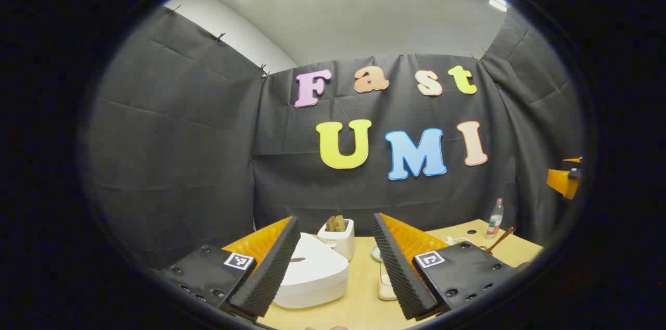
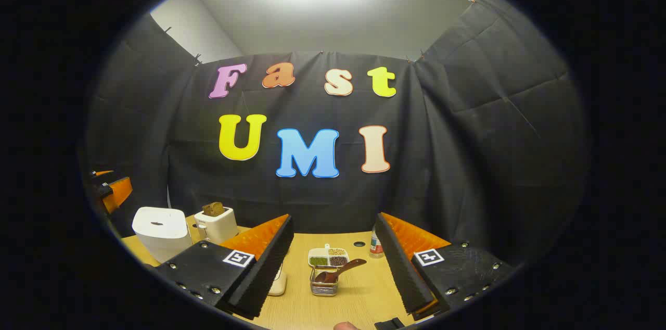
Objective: Close the left gripper, press the button to open the rice cooker; take a wooden spoon from the chopstick holder with the right hand, scoop a spoonful of rice and pour it into the rice cooker, then put the wooden spoon back into the chopstick holder.
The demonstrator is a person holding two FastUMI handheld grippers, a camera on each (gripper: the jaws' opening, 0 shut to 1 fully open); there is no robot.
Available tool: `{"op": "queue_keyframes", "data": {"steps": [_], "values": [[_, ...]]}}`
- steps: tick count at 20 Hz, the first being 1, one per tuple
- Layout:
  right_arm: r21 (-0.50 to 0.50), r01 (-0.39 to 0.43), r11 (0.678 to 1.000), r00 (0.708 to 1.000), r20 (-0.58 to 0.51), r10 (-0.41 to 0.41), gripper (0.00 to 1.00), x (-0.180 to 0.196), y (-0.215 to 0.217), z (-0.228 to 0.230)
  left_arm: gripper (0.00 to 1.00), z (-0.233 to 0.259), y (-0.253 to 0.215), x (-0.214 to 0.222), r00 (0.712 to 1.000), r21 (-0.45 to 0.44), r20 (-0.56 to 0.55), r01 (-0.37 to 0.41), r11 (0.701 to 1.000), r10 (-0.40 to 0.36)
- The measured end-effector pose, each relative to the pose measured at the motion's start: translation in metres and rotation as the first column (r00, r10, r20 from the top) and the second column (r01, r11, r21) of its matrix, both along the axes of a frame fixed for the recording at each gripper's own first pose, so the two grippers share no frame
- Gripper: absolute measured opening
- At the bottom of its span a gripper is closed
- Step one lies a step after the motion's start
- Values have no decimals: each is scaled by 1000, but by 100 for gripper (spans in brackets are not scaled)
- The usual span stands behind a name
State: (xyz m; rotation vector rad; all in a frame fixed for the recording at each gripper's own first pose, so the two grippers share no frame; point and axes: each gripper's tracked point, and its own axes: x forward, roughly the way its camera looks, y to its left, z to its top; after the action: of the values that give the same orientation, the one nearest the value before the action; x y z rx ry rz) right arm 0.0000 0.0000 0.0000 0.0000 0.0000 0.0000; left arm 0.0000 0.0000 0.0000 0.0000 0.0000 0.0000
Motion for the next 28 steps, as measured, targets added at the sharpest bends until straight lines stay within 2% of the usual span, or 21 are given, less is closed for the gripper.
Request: {"op": "queue_keyframes", "data": {"steps": [7, 9, 10, 17, 28], "values": [[-13, -26, 1000, 1000, 3, 26, 96, 7, -6, 2, 95, 9, -14, -2, 1000, 30, 21, -3, 1000, 3], [-18, -33, 999, 999, 10, 33, 96, 9, -7, 5, 98, 11, -20, -3, 1000, 31, 22, 5, 1000, -5], [-20, -35, 999, 999, 12, 35, 96, 9, -7, 6, 95, 9, -21, -2, 1000, 31, 21, 5, 1000, -5], [-41, -47, 998, 999, 13, 48, 96, 11, -6, 4, 95, 9, -21, 0, 1000, 7, 11, 7, 1000, -7], [-38, -60, 997, 998, 2, 60, 96, 21, 0, -2, 96, 8, -17, 11, 1000, 21, 6, -3, 1000, 3]]}}
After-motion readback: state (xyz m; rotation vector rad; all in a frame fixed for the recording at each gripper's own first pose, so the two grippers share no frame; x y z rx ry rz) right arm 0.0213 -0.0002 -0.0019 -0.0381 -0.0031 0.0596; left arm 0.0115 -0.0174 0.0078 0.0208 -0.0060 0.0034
